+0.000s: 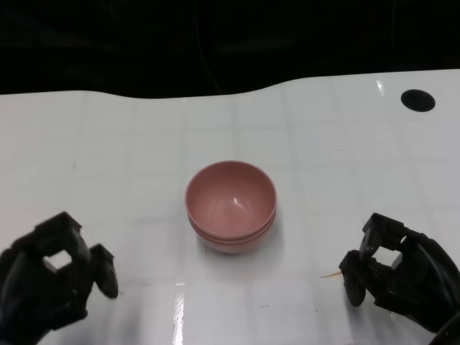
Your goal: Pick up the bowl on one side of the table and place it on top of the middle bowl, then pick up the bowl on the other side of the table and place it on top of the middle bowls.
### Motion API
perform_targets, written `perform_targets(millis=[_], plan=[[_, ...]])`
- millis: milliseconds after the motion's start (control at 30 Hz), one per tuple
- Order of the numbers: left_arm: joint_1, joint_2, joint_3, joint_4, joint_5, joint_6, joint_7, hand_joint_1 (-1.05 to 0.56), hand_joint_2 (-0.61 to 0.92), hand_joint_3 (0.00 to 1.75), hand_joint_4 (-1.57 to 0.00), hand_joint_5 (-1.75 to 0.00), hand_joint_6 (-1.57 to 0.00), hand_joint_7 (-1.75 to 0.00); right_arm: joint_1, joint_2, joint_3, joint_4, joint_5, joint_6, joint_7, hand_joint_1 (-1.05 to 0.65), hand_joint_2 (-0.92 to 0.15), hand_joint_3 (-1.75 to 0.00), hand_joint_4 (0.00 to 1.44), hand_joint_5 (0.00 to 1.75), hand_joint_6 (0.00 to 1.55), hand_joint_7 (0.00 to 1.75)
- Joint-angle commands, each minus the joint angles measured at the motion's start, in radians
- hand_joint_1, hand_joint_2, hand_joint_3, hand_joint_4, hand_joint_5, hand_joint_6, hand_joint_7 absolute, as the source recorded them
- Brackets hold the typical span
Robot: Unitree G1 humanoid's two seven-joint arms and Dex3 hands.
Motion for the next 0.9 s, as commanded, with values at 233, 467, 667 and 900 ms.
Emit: perform_targets(millis=[233,467,667,900], plan=[[0.001,0.019,0.006,0.08,0.002,0.018,-0.043,-0.08,0.39,1.37,-0.93,-1.75,-0.83,-1.75,0.005,-0.025,-0.012,0.002,0.004,-0.023,0.015,-0.12,-0.62,-0.88,0.89,1.75,0.78,1.47],[-0.011,0.017,0.008,0.106,0.018,-0.011,-0.053,-0.07,0.41,1.43,-0.93,-1.75,-0.82,-1.75,-0.007,-0.023,-0.012,0.027,0.005,-0.042,0.026,-0.14,-0.63,-0.85,0.89,1.75,0.78,1.45],[-0.006,0.013,0.003,0.093,0.035,-0.02,-0.036,-0.06,0.35,1.49,-0.93,-1.75,-0.83,-1.75,-0.009,-0.034,-0.011,0.021,0.002,-0.033,0.029,-0.13,-0.65,-0.85,0.9,1.75,0.78,1.46],[0.003,0.008,0.006,0.064,0.041,-0.004,-0.018,-0.05,0.32,1.51,-0.93,-1.75,-0.82,-1.75,-0.015,-0.041,-0.012,0.014,0.011,-0.024,0.041,-0.12,-0.65,-0.86,0.9,1.75,0.77,1.49]])
